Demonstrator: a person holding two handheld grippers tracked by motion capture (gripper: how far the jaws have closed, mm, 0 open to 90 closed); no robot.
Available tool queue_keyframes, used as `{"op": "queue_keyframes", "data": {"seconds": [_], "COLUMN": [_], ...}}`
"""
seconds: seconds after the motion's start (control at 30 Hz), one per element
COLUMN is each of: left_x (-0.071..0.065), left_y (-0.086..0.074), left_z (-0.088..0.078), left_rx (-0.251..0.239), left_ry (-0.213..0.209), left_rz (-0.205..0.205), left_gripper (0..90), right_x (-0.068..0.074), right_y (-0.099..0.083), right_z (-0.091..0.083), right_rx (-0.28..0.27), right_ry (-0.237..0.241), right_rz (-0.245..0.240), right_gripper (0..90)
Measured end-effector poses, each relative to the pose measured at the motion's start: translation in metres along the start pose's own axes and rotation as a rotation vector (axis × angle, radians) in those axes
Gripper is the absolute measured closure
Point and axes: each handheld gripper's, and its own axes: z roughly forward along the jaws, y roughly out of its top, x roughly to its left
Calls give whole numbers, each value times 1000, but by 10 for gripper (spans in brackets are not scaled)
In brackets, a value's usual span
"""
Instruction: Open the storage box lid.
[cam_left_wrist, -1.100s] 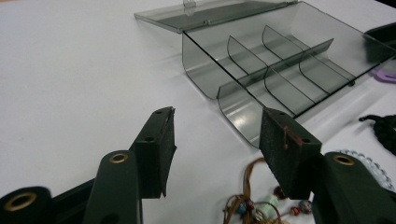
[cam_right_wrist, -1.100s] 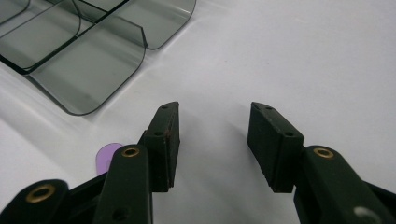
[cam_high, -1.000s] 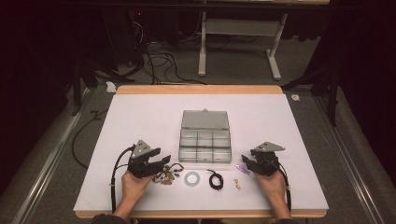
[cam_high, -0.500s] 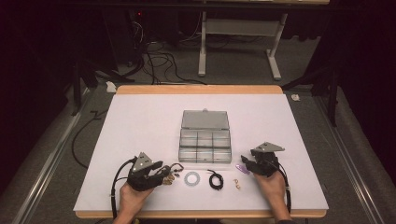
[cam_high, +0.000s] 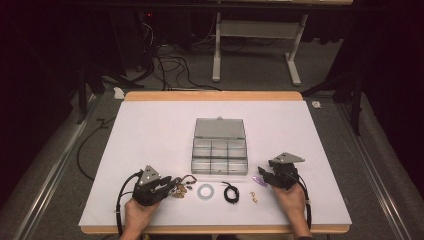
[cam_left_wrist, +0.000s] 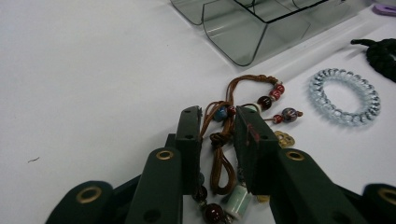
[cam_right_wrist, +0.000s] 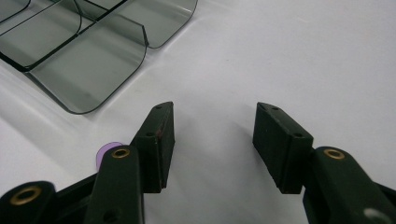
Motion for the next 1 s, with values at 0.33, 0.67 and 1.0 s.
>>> {"op": "queue_keyframes", "data": {"seconds": [0.33,0.67,1.0], "left_x": [-2,-6,-6], "left_y": [1,2,4], "left_z": [8,14,14], "left_rx": [10,44,60], "left_ry": [-1,-11,2], "left_rz": [26,87,98], "left_gripper": [761,777,824], "right_x": [0,0,0], "right_y": [0,0,0], "right_z": [0,0,0], "right_rx": [1,2,2], "right_ry": [1,0,0], "right_rz": [1,2,2], "right_gripper": [489,489,489]}}
